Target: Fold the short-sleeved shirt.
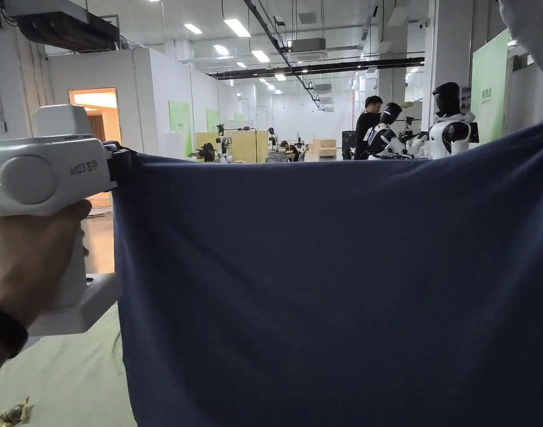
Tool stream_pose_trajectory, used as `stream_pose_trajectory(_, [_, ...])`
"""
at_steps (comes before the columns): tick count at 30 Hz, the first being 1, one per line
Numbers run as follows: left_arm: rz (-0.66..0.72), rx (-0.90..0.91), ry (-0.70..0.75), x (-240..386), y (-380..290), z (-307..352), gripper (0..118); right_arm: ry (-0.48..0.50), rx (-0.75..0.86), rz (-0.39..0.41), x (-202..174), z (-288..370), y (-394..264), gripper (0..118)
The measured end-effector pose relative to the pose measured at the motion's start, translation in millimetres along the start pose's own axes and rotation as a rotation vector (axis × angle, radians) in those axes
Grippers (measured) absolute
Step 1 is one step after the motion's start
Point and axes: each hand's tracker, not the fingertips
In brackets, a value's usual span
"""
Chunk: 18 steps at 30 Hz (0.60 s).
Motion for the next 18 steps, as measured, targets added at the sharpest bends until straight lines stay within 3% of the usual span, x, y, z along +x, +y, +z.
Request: stream_pose_trajectory(18, [0.02,-0.101,0.028,15.4,-46.0,-117.1,6,-0.064,-0.041,0.018,-53.5,-83.3,-41.6,2])
